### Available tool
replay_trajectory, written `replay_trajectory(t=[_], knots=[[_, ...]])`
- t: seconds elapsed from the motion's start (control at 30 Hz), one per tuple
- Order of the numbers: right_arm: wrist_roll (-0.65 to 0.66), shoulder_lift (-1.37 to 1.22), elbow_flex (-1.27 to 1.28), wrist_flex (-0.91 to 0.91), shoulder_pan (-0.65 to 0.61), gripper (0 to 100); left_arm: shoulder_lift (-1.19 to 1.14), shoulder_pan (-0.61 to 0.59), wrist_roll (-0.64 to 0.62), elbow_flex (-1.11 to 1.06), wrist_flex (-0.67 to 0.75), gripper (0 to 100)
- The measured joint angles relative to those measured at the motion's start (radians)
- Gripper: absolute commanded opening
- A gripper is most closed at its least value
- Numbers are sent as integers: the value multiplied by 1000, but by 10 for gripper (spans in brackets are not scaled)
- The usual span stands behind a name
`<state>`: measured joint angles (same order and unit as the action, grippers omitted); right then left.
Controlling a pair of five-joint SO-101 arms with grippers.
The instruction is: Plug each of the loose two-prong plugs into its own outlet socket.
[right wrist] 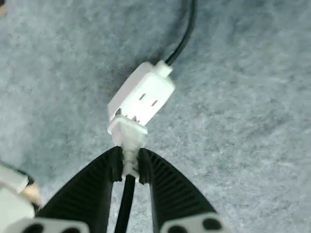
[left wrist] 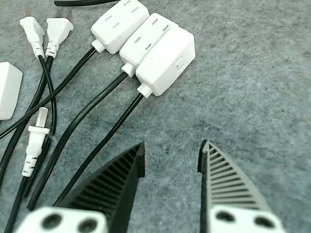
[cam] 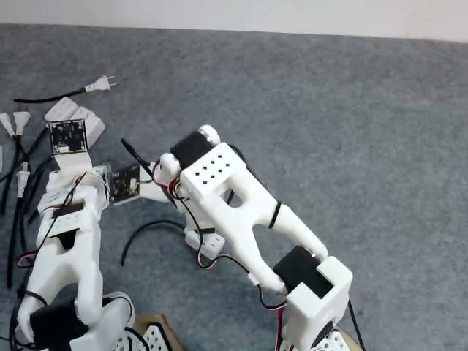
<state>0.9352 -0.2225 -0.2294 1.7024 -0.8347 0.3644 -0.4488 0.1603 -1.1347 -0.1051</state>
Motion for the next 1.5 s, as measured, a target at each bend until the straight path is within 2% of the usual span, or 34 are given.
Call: replay_trajectory(t=[0.37,0.47,0.57,0.8,0.93,1.13,1.27,1.5], knots=[[-43,0,0,-54,0,7,0,-32,5,0,0,197],[-61,0,0,-55,20,7,0,20,40,0,-21,197],[-124,0,0,-55,87,7,0,100,68,32,-153,197],[-325,11,0,-72,272,7,0,176,69,275,-626,197],[-334,69,0,-20,279,7,0,226,74,385,-850,197],[-313,117,29,37,334,7,0,345,163,493,-1221,197],[-267,121,130,38,347,7,0,448,210,476,-1327,197],[-239,121,144,38,353,7,0,695,325,338,-1335,197]])
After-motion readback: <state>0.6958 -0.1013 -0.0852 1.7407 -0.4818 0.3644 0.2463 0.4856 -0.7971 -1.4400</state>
